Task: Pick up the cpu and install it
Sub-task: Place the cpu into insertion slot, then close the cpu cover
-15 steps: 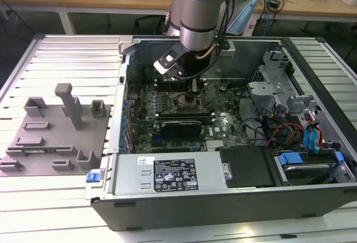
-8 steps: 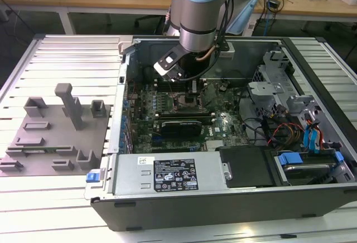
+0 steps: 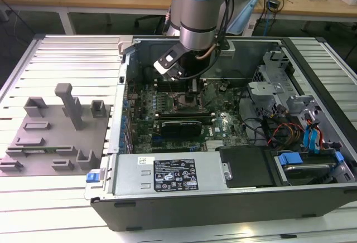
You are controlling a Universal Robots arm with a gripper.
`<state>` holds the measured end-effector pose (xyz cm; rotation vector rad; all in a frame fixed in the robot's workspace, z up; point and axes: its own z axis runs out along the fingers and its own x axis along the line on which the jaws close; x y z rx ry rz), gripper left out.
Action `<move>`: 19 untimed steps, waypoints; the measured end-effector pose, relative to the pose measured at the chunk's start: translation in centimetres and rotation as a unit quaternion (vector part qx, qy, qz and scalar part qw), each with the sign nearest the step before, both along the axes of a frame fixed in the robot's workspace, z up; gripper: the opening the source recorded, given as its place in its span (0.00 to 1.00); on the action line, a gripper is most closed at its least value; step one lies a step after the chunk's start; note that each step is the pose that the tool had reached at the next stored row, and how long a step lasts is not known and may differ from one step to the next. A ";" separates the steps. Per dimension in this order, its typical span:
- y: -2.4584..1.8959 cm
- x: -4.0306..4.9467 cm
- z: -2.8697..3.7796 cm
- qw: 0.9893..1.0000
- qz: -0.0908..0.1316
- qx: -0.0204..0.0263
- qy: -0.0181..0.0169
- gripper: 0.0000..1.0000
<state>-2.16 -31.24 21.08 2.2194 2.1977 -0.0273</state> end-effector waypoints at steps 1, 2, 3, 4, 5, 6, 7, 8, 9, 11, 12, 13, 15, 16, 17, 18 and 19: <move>0.00 0.00 0.15 1.000 0.000 0.000 0.000 0.11; 0.00 0.00 0.37 1.000 0.000 0.000 0.000 0.11; 0.00 0.00 0.57 1.000 0.000 0.000 0.000 0.11; 0.00 0.00 0.87 1.000 0.000 0.000 0.000 0.11; 0.00 0.00 1.04 1.000 0.000 0.000 0.000 0.11; 0.00 0.00 1.25 1.000 0.000 0.000 0.000 0.11; 0.00 0.00 1.47 1.000 0.000 0.000 0.000 0.11; 0.00 0.00 1.66 1.000 0.000 0.000 0.000 0.11; 0.00 0.00 2.08 1.000 0.000 0.000 0.000 0.11; 0.03 0.01 2.63 1.000 0.000 -0.001 0.000 0.11; 0.03 0.01 2.69 1.000 0.000 -0.001 0.000 0.11; 0.03 0.00 2.69 1.000 0.000 -0.001 0.000 0.11; 0.03 0.00 2.75 1.000 0.000 -0.001 0.000 0.11; 0.03 0.00 2.76 1.000 0.000 -0.001 0.000 0.11; 0.03 0.00 2.76 1.000 0.000 -0.001 0.000 0.11; 0.03 0.00 2.76 1.000 0.000 -0.001 0.000 0.11; 0.03 0.00 2.76 1.000 0.000 -0.001 0.000 0.11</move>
